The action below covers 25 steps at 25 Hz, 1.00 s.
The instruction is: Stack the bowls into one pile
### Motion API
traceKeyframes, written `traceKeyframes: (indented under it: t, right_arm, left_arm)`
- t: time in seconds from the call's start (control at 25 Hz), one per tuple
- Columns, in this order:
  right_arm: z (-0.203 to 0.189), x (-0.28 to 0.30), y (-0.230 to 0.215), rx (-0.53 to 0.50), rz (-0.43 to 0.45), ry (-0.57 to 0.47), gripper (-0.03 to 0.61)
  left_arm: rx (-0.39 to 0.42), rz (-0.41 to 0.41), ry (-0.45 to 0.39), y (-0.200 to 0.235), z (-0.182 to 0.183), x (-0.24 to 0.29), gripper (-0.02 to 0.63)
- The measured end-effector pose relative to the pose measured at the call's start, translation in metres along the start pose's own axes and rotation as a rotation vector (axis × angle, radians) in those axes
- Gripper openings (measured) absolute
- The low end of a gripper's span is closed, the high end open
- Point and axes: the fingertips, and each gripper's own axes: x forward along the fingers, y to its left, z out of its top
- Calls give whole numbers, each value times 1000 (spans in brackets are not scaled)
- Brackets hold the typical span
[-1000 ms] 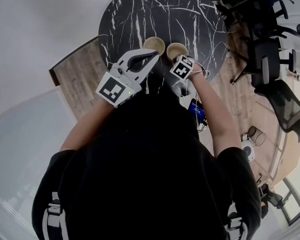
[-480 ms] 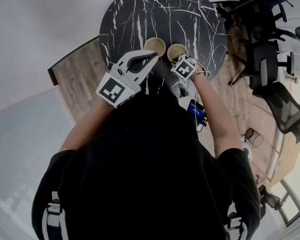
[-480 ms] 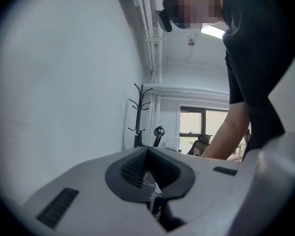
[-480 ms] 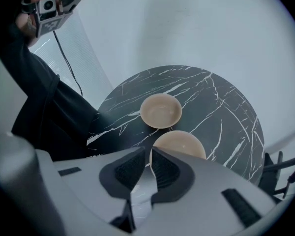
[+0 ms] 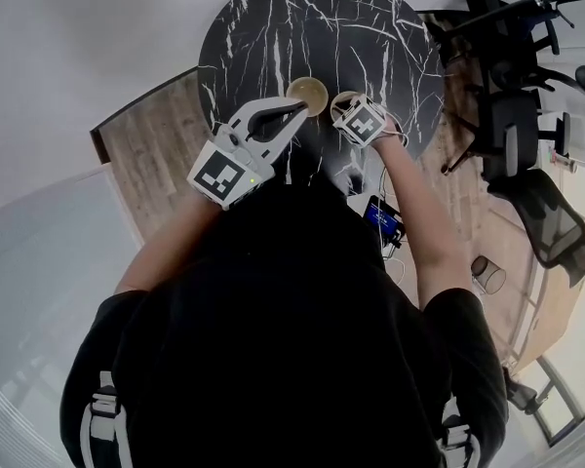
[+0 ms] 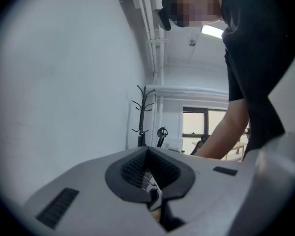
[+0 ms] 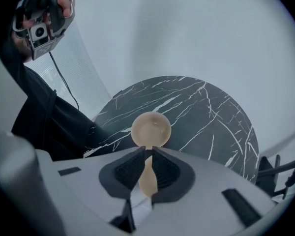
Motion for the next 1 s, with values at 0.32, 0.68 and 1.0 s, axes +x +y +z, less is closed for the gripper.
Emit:
traceKeyframes:
  t: [0.32,0.68,1.0]
  right_arm:
    - [28,-2,-13,-4,-6,-17,43]
    - [39,16,-25,12,-6,13,68]
    - [43,35,-35,70,-14,46,108]
  left_arm:
    - [2,33,-13,19,1,-7,3]
    - [11,66,-24,34,0,-17,3]
    - [2,88,-27,44,-1,-24,3]
